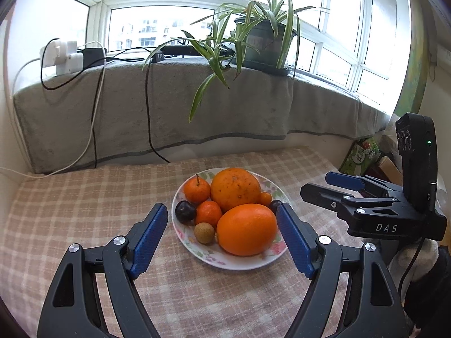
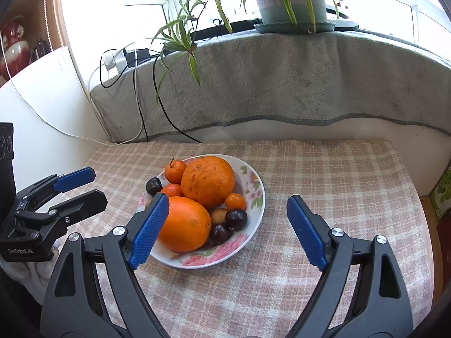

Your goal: Organize fruits

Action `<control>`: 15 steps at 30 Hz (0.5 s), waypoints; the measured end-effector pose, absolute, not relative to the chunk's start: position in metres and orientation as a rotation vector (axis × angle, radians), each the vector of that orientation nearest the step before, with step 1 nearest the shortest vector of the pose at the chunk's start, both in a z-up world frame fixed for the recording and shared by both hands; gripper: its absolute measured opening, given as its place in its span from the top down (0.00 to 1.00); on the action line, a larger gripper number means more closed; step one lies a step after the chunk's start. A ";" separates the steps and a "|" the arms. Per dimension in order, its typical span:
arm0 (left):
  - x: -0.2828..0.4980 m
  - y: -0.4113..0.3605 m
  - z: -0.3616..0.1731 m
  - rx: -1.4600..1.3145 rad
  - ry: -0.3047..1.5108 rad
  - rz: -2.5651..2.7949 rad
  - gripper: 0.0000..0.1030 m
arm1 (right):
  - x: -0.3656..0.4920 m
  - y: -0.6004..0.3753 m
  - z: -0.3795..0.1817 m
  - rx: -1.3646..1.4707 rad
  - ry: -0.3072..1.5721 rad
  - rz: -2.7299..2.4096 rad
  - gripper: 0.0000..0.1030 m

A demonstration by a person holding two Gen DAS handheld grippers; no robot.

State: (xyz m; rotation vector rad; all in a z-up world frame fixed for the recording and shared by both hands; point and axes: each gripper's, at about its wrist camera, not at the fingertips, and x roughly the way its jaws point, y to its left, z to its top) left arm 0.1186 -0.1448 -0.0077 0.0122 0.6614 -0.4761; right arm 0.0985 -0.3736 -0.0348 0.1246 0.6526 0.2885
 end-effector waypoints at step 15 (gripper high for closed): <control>0.076 -0.132 0.007 0.047 0.620 -0.389 0.20 | 0.056 -0.369 -0.012 0.114 0.575 0.272 0.06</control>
